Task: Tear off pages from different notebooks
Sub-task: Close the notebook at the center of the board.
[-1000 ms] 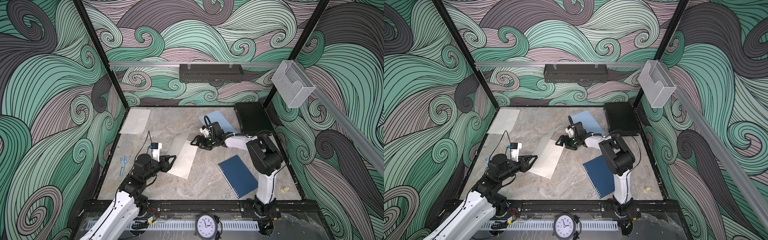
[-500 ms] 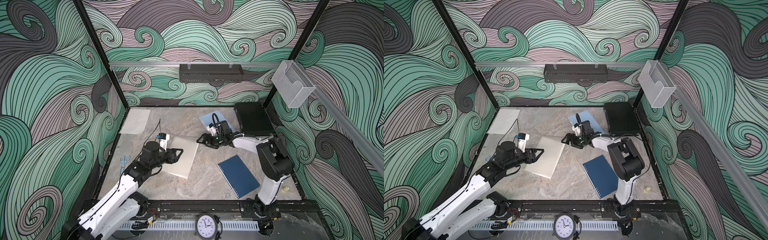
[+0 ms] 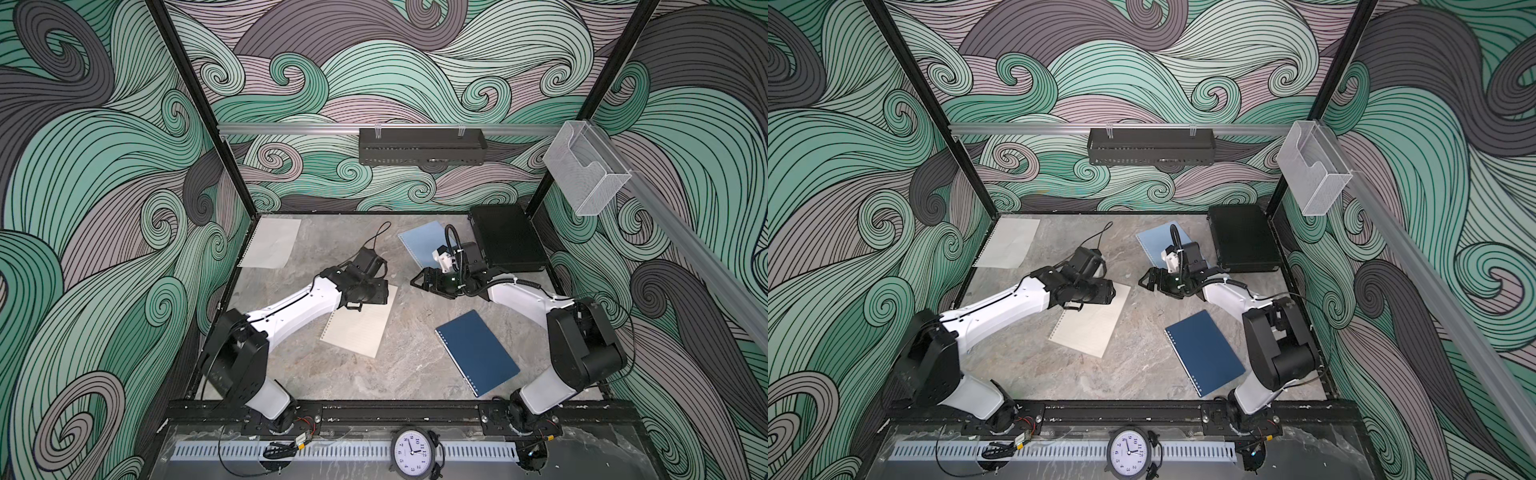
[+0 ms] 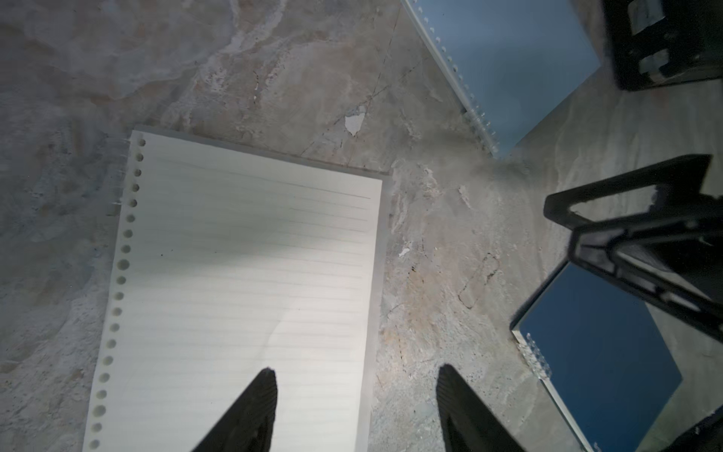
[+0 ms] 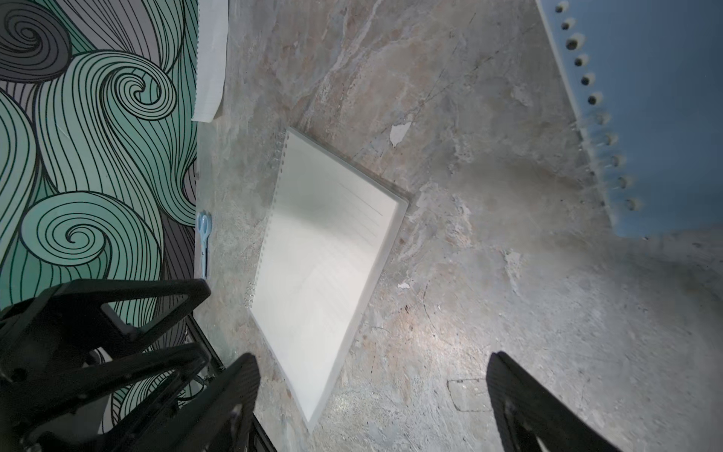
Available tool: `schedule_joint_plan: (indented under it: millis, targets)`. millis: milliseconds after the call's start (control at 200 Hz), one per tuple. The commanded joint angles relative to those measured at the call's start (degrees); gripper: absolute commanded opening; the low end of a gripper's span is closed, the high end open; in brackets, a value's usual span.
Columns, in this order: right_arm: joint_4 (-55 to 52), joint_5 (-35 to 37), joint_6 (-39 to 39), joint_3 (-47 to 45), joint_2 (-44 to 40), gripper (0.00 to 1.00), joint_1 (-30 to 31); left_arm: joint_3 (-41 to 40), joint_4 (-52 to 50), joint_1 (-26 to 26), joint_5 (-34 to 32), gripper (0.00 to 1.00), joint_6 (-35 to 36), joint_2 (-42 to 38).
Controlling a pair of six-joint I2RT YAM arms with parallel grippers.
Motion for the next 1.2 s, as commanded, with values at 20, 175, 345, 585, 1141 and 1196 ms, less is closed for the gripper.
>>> schedule_joint_plan:
  millis: [20, 175, 345, 585, 1141, 1196]
  targets:
    - [-2.5, 1.5, -1.8, -0.9, -1.9, 0.92, -0.6, 8.2, -11.4, -3.5, -6.9, 0.65, 2.1, 8.6]
    - [-2.8, 1.7, -1.7, -1.3, -2.9, 0.92, -0.7, 17.0, -17.8, -6.9, -12.8, 0.65, 2.1, 18.8]
    - [-2.8, 1.6, -1.5, -1.6, -3.4, 0.92, -0.7, 22.4, -19.9, -7.9, -14.6, 0.65, 2.5, 26.0]
    - [-3.7, 2.3, -1.8, -2.1, -4.7, 0.92, -0.7, 23.7, -21.3, -7.7, -17.1, 0.62, 1.4, 30.5]
    - [-3.3, 2.2, -1.2, -1.8, -4.3, 0.92, -0.8, 9.5, -13.9, -1.7, -12.2, 0.54, -1.8, 25.7]
    - [-3.1, 2.2, -1.1, -1.8, -4.3, 0.92, -0.8, 7.9, -13.3, -0.9, -12.2, 0.54, -2.3, 25.1]
